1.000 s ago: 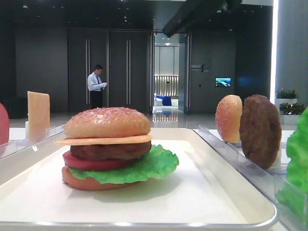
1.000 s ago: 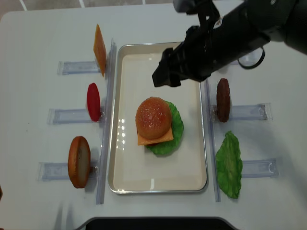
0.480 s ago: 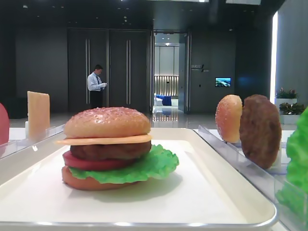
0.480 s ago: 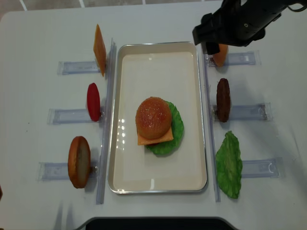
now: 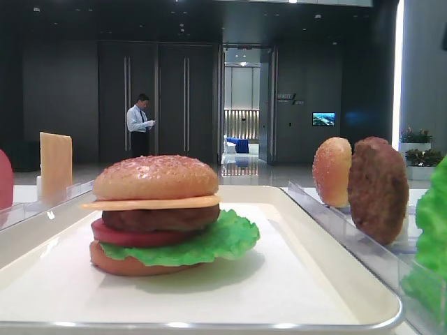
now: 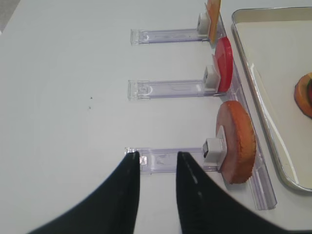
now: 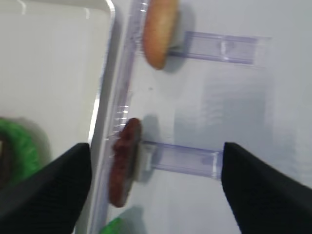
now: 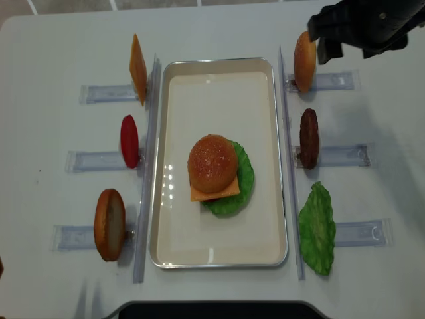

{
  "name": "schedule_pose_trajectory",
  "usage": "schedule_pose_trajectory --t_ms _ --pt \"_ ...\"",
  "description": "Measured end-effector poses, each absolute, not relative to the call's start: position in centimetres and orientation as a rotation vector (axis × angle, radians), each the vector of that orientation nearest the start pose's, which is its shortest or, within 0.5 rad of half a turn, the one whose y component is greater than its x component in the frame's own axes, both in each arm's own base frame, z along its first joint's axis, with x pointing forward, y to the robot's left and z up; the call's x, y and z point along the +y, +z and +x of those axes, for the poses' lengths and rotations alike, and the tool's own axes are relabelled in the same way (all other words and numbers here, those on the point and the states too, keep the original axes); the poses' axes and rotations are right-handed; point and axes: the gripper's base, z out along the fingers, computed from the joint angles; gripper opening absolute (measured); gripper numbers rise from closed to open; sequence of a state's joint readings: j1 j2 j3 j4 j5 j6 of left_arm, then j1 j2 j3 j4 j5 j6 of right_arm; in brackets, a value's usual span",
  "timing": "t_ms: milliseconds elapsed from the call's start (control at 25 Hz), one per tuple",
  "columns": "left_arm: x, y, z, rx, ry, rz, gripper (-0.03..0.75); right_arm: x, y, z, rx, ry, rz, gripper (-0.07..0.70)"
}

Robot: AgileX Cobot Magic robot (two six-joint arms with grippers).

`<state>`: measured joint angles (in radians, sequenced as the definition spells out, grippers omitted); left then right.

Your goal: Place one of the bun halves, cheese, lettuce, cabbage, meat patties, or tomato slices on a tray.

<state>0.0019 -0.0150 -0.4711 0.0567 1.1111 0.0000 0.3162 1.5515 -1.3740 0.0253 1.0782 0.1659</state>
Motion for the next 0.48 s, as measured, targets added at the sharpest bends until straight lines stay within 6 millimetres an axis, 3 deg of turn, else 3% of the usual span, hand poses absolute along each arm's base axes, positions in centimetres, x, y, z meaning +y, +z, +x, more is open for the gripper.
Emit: schedule_pose_trajectory --t_ms 160,320,480 --pt "0.5 26.5 -0.6 2.108 0.070 -0.006 0.201 3.3 32.0 31.4 2.801 0.085 0.014 0.526" --pt "0.5 26.5 -0.6 2.108 0.070 -0.006 0.201 -2.8 31.8 30.8 2.857 0.015 0.207 0.524" --pt "0.5 26.5 -0.6 2.108 0.070 -0.006 0.201 -5.6 31.9 30.3 2.856 -0.015 0.305 0.501"
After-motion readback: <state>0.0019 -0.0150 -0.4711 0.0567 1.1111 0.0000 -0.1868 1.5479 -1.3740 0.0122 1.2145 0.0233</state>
